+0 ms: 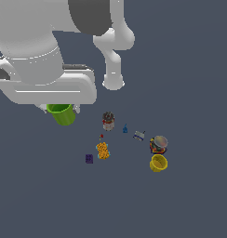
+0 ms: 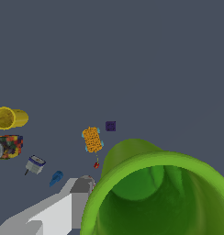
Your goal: Pick up a designated object from a clutter of objects.
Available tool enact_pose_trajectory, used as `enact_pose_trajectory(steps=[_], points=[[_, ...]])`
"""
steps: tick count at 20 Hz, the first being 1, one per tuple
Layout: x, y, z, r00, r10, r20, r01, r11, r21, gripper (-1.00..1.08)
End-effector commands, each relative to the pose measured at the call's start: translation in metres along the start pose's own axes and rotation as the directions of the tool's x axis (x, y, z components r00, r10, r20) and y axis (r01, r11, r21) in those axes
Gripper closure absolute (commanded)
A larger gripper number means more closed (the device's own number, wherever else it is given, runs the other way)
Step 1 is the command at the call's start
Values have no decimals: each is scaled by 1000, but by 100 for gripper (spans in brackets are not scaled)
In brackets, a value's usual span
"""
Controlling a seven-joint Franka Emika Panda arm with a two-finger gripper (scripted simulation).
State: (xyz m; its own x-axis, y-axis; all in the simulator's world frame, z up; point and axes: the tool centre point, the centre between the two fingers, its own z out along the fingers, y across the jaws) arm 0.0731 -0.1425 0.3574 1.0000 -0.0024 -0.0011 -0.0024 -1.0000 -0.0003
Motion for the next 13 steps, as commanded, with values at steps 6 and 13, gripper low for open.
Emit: enact_pose_trajectory(steps=[6,13], points=[[13,10,-15,1000,0,-1,0,1000,0,108],[16,13,-18,1000,0,-1,0,1000,0,108]])
